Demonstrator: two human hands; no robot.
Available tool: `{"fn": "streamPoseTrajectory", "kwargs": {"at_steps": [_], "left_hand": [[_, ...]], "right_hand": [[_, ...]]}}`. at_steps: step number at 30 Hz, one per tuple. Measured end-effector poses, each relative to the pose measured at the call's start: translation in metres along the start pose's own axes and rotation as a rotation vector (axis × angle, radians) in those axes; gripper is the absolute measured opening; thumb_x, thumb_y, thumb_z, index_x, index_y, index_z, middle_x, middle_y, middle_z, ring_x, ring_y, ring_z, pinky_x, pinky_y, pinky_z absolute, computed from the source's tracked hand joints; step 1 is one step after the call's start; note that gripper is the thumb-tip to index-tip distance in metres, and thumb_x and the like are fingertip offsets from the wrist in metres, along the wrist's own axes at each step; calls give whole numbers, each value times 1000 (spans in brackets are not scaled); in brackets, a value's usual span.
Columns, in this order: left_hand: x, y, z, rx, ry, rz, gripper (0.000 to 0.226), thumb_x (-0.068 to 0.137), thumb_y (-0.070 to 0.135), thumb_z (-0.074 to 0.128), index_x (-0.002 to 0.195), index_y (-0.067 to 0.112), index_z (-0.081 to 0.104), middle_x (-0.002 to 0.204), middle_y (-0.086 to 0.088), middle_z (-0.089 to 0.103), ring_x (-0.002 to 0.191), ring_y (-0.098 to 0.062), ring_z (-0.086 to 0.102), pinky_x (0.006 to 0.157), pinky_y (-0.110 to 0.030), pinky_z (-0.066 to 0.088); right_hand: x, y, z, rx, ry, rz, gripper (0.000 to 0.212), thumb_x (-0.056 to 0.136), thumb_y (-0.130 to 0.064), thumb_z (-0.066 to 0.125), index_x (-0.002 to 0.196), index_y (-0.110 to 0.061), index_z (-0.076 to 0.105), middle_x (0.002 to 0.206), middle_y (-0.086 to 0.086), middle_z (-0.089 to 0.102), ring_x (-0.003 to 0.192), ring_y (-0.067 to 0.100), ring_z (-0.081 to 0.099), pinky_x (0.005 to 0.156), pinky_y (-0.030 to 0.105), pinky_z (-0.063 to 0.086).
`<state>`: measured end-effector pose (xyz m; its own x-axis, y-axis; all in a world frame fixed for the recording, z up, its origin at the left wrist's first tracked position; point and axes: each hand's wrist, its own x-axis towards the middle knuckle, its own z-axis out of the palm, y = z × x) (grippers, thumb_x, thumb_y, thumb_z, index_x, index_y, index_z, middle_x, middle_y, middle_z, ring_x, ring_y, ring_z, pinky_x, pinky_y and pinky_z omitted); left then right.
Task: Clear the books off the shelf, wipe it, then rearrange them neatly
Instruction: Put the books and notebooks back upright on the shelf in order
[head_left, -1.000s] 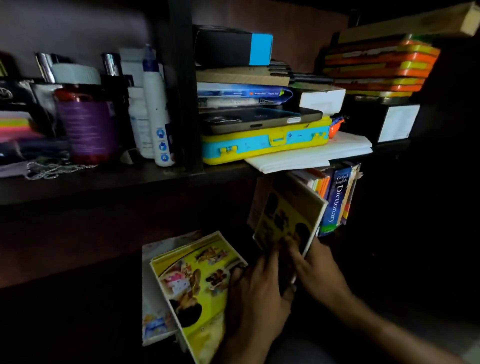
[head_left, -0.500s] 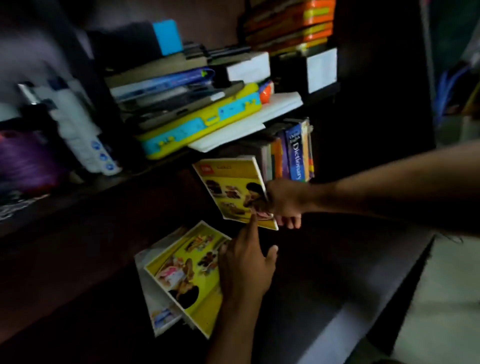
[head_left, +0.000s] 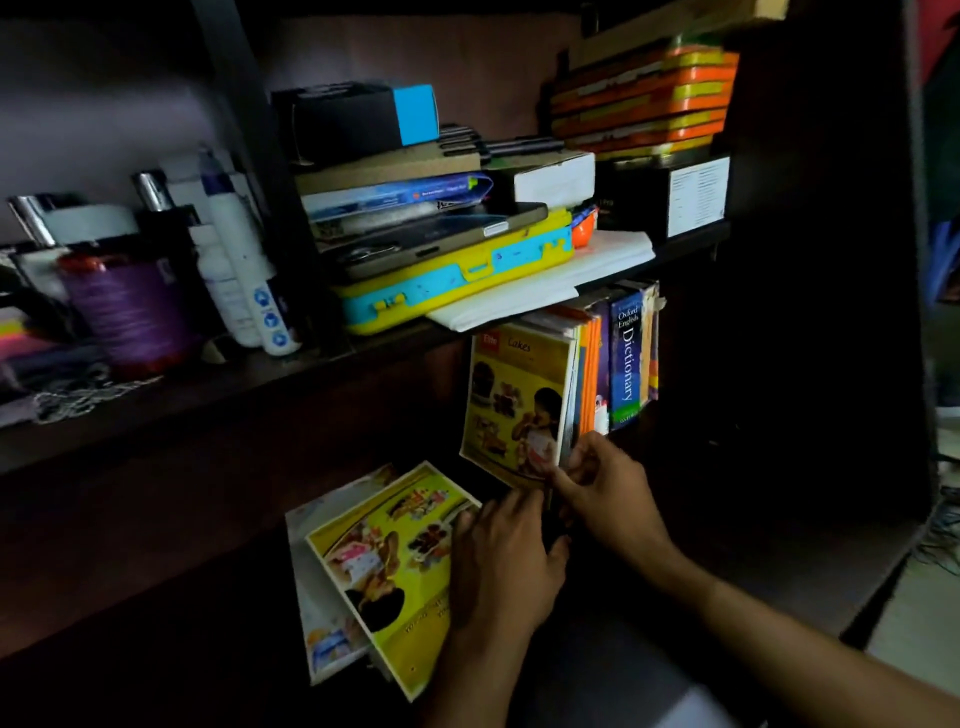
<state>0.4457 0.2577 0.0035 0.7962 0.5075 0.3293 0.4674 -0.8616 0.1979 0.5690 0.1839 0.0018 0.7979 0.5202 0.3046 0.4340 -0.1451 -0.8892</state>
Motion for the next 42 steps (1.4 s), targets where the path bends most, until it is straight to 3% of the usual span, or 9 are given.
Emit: {"fn": "streamPoseTrajectory", "kwargs": {"at_steps": [3, 8, 14, 18, 24, 31, 37, 40, 42], "left_hand": [[0, 2, -4, 20, -30, -3, 43, 96, 48, 55, 136, 31, 53, 133, 7, 60, 127, -18, 52, 111, -39, 31], [-1, -3, -9, -7, -55, 14, 41, 94, 40, 55, 134, 30, 55, 128, 8, 61, 122, -16, 53, 109, -34, 32], [-2, -8, -14, 47, -49, 19, 38, 92, 46, 55, 128, 33, 54, 130, 9, 55, 126, -16, 48, 110, -34, 32], [-4, -10, -14, 85, -100, 23, 44, 91, 50, 53, 132, 31, 53, 136, 6, 50, 130, -19, 43, 113, -36, 29], [-6, -12, -17, 71, -141, 30, 50, 86, 55, 53, 131, 32, 51, 133, 6, 46, 127, -19, 42, 110, -35, 30], [-5, -11, -17, 80, -167, 22, 50, 88, 52, 53, 133, 33, 48, 136, 5, 47, 129, -21, 43, 113, -35, 27], [-1, -18, -23, -94, -243, -4, 56, 87, 51, 60, 139, 30, 52, 149, 8, 41, 138, -20, 40, 115, -33, 30], [3, -49, -52, -429, -327, -151, 60, 94, 36, 66, 151, 28, 47, 158, 12, 34, 146, -14, 35, 117, -32, 34], [-3, -95, -67, -345, -223, -274, 61, 95, 35, 68, 151, 31, 45, 150, 10, 41, 140, -19, 43, 113, -35, 39]], "right_hand": [[-2, 2, -1, -78, -27, -155, 22, 90, -24, 74, 75, -21, 58, 69, -4, 67, 63, 8, 64, 60, 31, 56], [-8, -6, 3, -187, -214, -324, 4, 96, -26, 63, 98, -23, 64, 85, -14, 67, 79, 1, 65, 66, 16, 51], [-5, -7, 8, -317, -328, -376, 41, 98, -13, 53, 139, -17, 55, 131, 4, 64, 119, 17, 58, 98, 28, 47], [-5, -4, 13, -436, -393, -452, 55, 95, -10, 52, 148, -23, 46, 140, 1, 58, 125, 18, 54, 99, 29, 46], [-5, -2, 14, -504, -374, -435, 47, 94, -21, 48, 141, -22, 49, 132, 3, 61, 119, 24, 58, 92, 42, 52], [-3, -2, 20, -635, -380, -387, 69, 99, -18, 49, 161, -15, 19, 164, 5, 30, 144, 24, 37, 110, 38, 42], [-2, 0, 21, -600, -344, -398, 60, 102, -26, 47, 158, -15, 28, 159, 5, 37, 141, 23, 41, 108, 38, 42], [-2, 0, 17, -481, -336, -422, 39, 102, -33, 49, 139, -20, 47, 133, 0, 54, 120, 19, 54, 93, 35, 48], [-3, 0, 15, -425, -336, -450, 26, 104, -45, 44, 121, -26, 52, 113, -5, 58, 103, 13, 58, 83, 34, 48]]}}
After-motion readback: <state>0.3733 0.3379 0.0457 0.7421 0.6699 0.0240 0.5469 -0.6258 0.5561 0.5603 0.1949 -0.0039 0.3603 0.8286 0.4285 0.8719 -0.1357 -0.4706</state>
